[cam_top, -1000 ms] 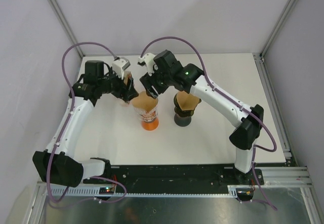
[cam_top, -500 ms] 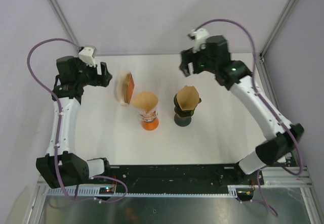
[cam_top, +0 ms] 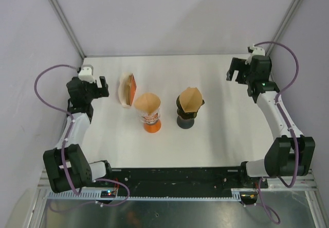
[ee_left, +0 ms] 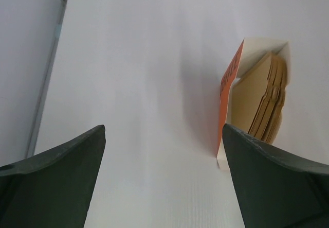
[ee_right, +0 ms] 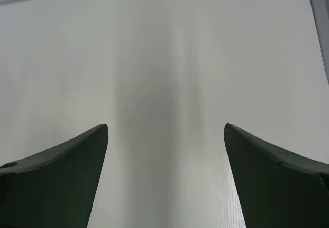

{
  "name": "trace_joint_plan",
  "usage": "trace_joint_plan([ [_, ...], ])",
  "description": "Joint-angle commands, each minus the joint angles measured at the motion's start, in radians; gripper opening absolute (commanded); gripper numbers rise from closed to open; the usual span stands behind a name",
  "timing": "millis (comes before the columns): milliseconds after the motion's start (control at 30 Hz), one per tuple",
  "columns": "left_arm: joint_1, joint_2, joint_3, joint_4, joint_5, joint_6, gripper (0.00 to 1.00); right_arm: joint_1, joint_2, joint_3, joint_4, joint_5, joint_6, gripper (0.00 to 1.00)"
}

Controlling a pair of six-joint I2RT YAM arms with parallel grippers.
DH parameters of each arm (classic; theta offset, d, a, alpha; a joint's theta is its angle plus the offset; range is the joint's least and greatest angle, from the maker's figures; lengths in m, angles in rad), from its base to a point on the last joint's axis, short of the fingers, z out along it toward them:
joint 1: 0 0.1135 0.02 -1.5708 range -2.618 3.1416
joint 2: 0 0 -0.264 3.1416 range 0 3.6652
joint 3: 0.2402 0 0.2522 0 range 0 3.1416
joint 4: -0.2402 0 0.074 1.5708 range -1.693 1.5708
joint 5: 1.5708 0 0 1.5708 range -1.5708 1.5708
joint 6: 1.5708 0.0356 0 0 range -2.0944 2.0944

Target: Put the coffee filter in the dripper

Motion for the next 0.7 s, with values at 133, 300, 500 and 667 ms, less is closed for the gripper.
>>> trace_joint_plan([
  [133, 0.011, 0.058, -0.227, 0.448, -0.018, -0.114, 0.99, -0.06, -0.126, -0.362, 0.44, 0.096, 0.001, 0.99],
  [300, 0.011, 0.071, -0.341, 0.638, 0.004, -0.2, 1.0, -0.067, -0.156, -0.573, 0.632, 0.119, -0.013, 0.99],
  [500, 0.003, 0.041, -0.419, 0.739, -0.01, -0.263, 1.0, -0.067, -0.163, -0.747, 0.819, 0.112, -0.015, 0.99],
  [667, -0.064, -0.009, -0.489, 0.767, -0.094, -0.209, 1.0, -0.067, -0.149, -0.867, 0.963, 0.099, -0.021, 0.99],
])
